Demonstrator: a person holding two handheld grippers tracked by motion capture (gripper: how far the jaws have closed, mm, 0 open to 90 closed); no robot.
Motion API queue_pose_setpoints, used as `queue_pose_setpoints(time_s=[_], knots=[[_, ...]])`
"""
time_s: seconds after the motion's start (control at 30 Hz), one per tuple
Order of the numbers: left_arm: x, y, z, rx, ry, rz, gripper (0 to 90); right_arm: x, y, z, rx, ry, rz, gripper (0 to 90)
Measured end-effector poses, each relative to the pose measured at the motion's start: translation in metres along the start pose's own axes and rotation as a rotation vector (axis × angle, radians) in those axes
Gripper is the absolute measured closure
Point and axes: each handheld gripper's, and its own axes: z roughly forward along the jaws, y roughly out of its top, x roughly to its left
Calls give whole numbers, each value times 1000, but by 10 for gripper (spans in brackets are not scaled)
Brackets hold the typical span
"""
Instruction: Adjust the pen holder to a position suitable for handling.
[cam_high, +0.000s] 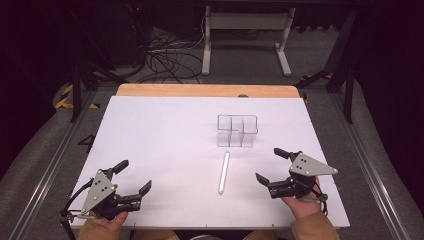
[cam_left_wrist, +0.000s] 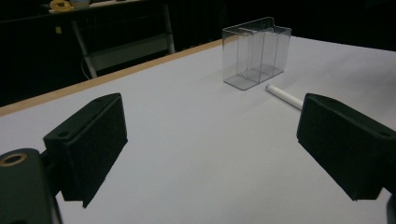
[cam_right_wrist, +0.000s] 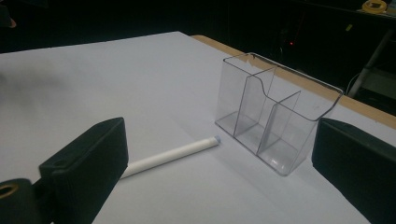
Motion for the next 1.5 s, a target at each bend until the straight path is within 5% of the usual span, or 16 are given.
queue_pose_setpoints(time_s=[1.03, 1.33, 1.5], knots=[[0, 0, -1, 5, 2, 1, 99, -15, 40, 29, 133, 48, -58, 193], [0, -2, -5, 3, 11, -5, 100, -22, 58, 45, 194, 59, -149, 182], [0, -2, -5, 2, 13, -7, 100, -27, 64, 56, 222, 76, -161, 193]])
